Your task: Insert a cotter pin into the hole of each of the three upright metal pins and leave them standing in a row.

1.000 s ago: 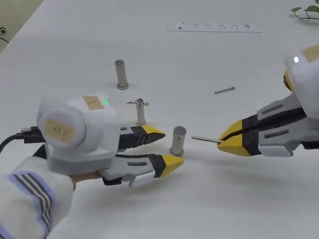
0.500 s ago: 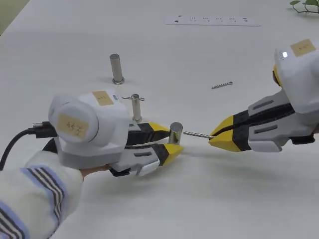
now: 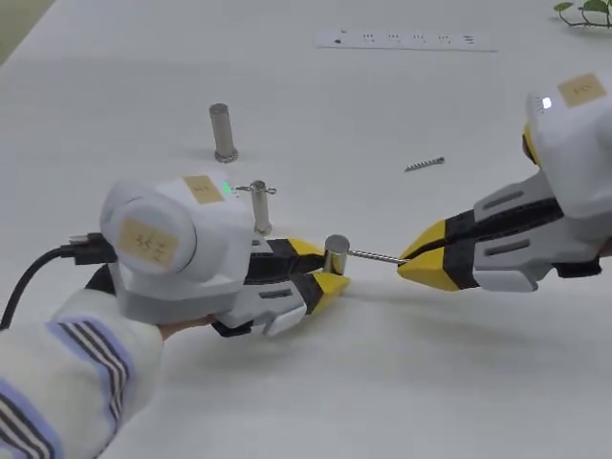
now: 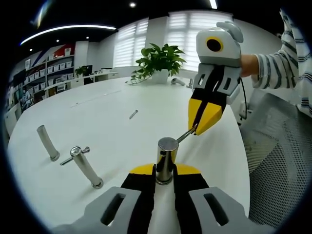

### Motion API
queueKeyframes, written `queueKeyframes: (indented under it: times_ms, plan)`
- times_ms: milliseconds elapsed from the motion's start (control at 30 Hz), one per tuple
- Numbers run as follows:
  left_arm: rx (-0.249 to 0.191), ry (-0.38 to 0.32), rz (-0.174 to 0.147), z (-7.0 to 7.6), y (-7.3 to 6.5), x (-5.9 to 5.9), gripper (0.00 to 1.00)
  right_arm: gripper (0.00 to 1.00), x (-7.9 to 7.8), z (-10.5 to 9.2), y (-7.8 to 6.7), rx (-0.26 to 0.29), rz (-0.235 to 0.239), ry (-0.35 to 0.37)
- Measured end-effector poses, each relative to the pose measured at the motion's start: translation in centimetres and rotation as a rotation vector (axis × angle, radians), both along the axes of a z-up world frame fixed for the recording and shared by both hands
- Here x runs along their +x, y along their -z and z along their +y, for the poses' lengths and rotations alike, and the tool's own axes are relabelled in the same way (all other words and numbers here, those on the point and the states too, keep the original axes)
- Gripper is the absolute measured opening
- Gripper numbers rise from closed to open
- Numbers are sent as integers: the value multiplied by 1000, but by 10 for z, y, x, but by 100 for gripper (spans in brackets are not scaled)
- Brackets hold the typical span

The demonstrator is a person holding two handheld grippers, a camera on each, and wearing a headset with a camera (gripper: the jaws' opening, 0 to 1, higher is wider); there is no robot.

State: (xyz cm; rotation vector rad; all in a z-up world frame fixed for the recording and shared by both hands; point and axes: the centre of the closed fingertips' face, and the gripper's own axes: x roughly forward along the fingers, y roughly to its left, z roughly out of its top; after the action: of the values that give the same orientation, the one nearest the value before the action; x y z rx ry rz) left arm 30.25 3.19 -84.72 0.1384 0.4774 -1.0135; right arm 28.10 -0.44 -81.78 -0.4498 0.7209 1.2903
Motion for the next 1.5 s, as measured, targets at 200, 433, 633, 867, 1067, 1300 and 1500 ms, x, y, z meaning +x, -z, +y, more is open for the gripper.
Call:
queueKeyframes:
  times_ms: [200, 433, 633, 867, 1067, 1300, 1500]
  plan:
    - [11, 15, -5, 0, 0, 0, 12, 3, 0, 0, -2, 1, -2, 2]
    - [26, 23, -13, 0, 0, 0, 12, 3, 0, 2, -6, -5, -14, -13]
    - [39, 29, -22, 0, 0, -1, 12, 3, -1, 7, -5, -15, -11, -26]
    - [59, 39, -33, 0, 0, -1, 11, 3, 1, 7, -3, -28, -10, -26]
    - [63, 34, -35, 0, 1, -1, 11, 4, 2, 7, -2, -39, -12, -23]
    - [69, 34, -39, -1, 1, -1, 11, 4, 2, 7, 0, -51, -15, -30]
    - [70, 29, -38, -1, 1, 0, 11, 4, 2, 7, -1, -61, -18, -43]
